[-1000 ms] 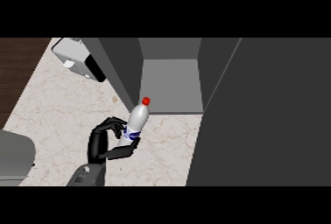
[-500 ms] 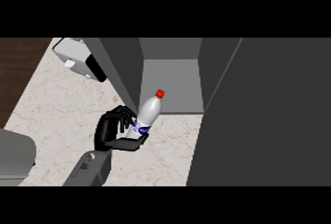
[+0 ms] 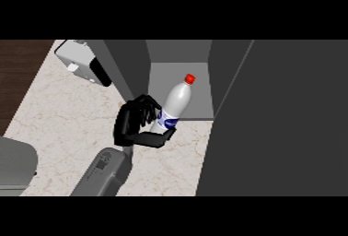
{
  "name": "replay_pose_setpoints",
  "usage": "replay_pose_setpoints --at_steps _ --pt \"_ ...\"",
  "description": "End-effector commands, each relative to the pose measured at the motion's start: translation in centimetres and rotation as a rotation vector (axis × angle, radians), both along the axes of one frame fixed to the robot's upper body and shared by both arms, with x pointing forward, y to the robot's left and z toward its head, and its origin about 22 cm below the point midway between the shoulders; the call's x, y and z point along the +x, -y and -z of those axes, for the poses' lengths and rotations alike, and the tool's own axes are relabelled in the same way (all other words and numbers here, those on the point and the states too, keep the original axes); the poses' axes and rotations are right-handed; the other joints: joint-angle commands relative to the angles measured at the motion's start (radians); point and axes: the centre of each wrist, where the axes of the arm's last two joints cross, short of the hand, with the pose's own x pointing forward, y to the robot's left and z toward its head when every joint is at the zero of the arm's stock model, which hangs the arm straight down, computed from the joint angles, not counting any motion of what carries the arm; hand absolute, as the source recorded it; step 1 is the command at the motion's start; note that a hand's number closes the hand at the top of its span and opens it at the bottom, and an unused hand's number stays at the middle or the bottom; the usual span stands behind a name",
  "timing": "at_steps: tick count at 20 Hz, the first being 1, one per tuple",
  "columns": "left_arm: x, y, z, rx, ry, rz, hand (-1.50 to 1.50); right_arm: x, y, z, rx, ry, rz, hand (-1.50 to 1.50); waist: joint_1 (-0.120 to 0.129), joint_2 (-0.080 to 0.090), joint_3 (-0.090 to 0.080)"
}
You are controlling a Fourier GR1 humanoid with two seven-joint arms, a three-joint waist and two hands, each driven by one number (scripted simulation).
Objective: Pick up the bottled water, place it into the cabinet and close the cabinet
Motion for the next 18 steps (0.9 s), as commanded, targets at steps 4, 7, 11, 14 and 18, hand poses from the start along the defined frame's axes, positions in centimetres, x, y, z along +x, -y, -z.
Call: replay_pose_setpoints --at_steps 4,7,11,14,18 --pt "2.8 3.0 -3.1 -0.016 -0.014 0.003 1.5 -0.7 1.0 -0.7 -0.021 0.035 0.028 -1.5 -0.005 0.005 0.0" --pt "2.2 4.8 -4.3 0.043 -0.024 -0.027 1.5 -2.8 2.1 -1.9 -0.019 0.061 0.021 -1.5 -0.012 0.001 0.0" --pt "3.6 5.6 -4.6 0.076 -0.031 -0.05 1.5 -0.8 0.9 -0.7 -0.008 0.039 0.058 -1.5 -0.006 0.005 0.0" --pt "4.5 6.3 -5.1 0.084 -0.06 -0.058 1.5 -2.3 2.3 -1.1 -0.004 0.039 0.043 -1.5 -0.015 0.005 0.0" --pt "6.3 5.8 -6.4 0.051 -0.123 -0.083 1.5 -2.7 2.2 -1.9 -0.014 0.049 0.024 -1.5 -0.01 0.004 0.0"
